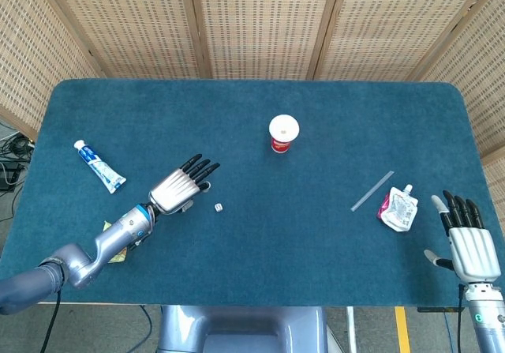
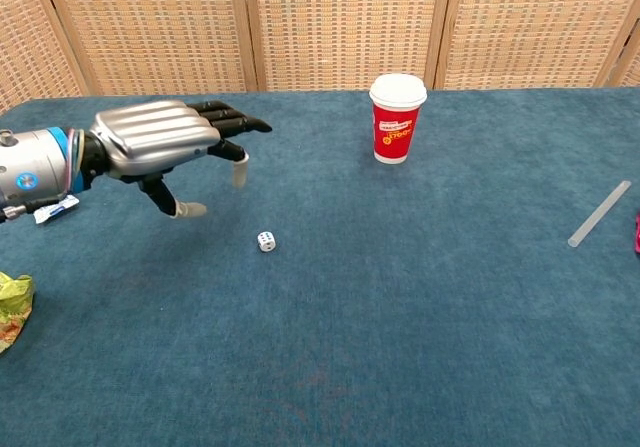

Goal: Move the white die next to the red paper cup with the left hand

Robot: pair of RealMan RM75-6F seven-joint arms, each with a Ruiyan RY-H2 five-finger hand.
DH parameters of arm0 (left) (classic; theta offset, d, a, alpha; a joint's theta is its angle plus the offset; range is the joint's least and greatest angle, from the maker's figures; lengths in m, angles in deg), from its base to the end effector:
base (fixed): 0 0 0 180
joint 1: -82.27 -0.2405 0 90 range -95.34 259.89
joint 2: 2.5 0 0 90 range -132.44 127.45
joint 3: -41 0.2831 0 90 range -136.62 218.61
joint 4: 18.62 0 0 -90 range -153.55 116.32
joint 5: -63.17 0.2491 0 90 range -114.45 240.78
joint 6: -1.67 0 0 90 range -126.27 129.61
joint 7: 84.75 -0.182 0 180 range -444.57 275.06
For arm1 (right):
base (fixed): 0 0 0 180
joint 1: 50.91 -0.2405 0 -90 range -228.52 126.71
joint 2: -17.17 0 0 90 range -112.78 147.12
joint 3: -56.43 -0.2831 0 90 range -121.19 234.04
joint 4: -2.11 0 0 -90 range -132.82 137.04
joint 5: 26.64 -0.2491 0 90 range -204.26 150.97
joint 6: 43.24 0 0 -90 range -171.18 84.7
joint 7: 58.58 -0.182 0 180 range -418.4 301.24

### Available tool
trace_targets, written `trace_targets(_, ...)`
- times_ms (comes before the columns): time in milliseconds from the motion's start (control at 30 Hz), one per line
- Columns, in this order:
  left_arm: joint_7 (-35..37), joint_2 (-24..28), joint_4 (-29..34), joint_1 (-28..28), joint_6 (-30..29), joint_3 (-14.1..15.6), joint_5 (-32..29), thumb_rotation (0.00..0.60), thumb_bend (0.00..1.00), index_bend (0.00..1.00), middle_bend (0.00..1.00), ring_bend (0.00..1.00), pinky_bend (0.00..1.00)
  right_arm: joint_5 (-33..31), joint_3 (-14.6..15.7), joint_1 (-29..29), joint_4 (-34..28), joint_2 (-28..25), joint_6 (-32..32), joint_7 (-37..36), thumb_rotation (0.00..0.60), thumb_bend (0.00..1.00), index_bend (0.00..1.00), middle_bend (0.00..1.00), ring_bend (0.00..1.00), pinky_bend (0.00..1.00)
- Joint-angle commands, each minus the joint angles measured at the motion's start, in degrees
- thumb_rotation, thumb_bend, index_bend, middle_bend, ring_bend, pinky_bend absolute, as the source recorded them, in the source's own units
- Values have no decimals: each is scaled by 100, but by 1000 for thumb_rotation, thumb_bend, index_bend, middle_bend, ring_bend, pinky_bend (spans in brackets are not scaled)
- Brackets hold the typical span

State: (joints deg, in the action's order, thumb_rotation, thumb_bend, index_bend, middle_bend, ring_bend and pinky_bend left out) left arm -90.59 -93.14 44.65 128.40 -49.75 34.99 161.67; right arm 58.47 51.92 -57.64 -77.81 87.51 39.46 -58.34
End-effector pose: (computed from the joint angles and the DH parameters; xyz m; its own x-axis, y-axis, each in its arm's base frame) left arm -0.1677 0.4267 -0.0810 0.7395 -0.0022 0.6732 0.4705 -0.7135 -0.5192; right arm -0.3837 -0.2468 0.1211 0.4911 0.0079 0.8711 -0.8711 -0.0036 0.4911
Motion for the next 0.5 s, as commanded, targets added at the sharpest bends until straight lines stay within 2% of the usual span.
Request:
trace_targets(33, -21, -130, -99, 94, 138, 78, -61, 600, 317, 391, 0, 0, 0, 0, -4, 6, -1, 1, 19, -8, 600, 56, 29, 0, 0, 0)
trace_targets(300, -52, -416, -287, 266, 283, 191, -175, 600, 317, 428, 0, 0, 0, -9, -2, -1, 32, 2, -1, -59, 600, 55, 35, 0, 0, 0)
trace_targets(500, -51, -607, -452, 409, 420, 158, -308, 600, 318, 428, 0, 0, 0, -31, -24, 0, 50, -2, 12, -108, 600, 56, 38, 0, 0, 0)
